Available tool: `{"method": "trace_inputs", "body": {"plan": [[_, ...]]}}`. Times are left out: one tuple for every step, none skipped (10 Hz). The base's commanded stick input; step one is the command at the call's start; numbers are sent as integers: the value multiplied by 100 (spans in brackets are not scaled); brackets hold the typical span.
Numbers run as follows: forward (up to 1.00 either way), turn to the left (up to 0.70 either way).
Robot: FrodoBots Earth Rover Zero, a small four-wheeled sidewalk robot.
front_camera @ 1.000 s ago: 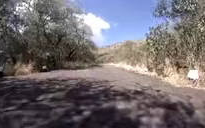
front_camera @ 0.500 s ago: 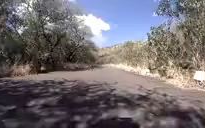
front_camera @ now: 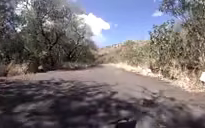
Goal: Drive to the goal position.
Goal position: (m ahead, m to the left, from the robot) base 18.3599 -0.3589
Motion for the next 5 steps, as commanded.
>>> {"method": "trace_inputs", "body": {"plan": [[50, 0], [50, 0], [50, 0], [50, 0], [50, 0]]}}
